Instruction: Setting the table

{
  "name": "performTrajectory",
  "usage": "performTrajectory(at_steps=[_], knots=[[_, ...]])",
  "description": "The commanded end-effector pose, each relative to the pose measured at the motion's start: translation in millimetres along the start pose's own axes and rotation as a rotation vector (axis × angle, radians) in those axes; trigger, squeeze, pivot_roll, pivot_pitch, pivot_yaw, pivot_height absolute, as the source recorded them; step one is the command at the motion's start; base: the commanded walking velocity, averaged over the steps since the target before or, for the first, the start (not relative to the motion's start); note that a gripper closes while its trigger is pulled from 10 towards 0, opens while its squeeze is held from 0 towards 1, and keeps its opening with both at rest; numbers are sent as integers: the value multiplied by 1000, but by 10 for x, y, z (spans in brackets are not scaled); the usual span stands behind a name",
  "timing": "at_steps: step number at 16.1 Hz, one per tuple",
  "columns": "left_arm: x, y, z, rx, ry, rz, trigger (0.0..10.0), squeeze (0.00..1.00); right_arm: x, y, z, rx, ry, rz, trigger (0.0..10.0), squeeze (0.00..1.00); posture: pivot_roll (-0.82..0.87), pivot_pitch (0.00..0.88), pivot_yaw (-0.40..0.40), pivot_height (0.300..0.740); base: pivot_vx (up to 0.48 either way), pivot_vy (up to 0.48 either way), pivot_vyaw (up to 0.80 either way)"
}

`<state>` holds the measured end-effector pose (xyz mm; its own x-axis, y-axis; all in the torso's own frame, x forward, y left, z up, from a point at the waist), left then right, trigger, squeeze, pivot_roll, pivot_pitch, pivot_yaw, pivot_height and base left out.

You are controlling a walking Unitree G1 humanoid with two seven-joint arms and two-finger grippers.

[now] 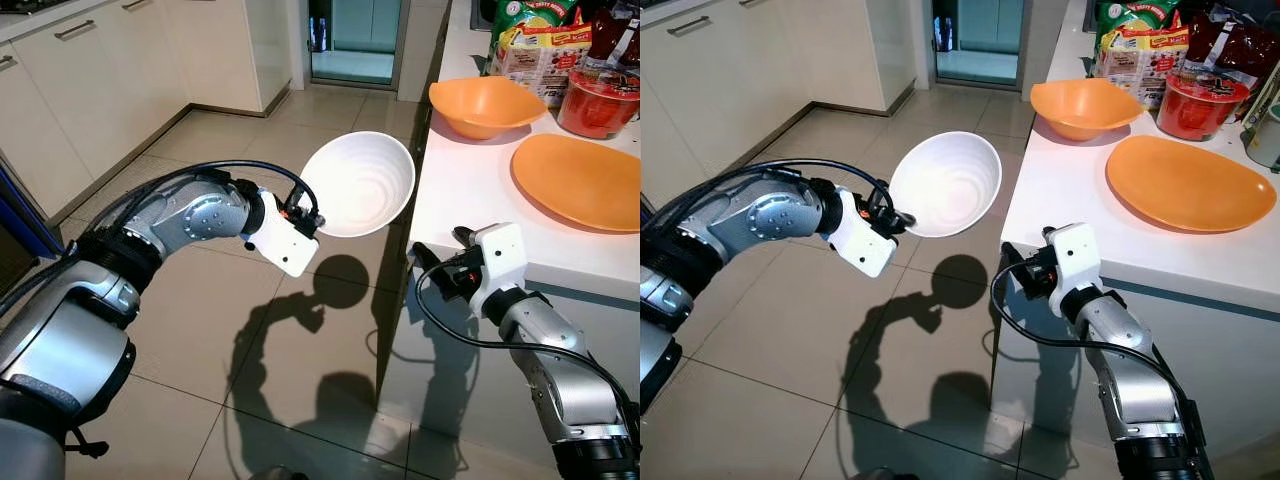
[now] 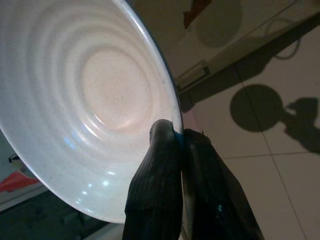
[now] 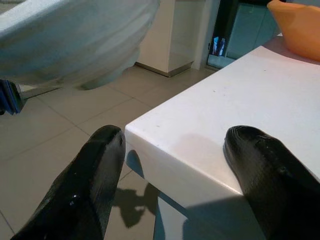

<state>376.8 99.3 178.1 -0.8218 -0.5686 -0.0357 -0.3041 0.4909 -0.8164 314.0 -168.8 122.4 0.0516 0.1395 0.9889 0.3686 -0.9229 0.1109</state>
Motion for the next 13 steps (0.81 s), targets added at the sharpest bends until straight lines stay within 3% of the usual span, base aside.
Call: performTrajectory(at_steps=[1, 9, 13], knots=[[8, -92, -32, 37, 7, -3, 0, 0, -107, -38, 8, 19, -41, 33, 10000, 0, -4, 0, 63, 740, 0, 0, 0], [22, -215, -48, 75, 13, -10, 0, 0, -61, 7, 37, 10, -35, 45, 10000, 0, -4, 0, 61, 740, 0, 0, 0], [28, -236, -51, 94, 19, -29, 0, 0, -102, -24, 26, 13, -43, 57, 10000, 0, -6, 0, 64, 740, -463, 0, 0]])
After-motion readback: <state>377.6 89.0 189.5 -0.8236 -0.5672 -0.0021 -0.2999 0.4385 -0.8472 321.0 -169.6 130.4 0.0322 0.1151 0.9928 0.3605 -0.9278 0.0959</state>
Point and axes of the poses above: a point about 5 cm out from each wrist's last joint towards the gripper, its own z axis pointing out of the wrist towards the gripper, its own x axis along the axis of the wrist's last joint, y = z × x, the point moved 3 cm from there along z, pointing out of the wrist towards the gripper, and after that the axes turned 1 degree about z, right-handed, at the moved point
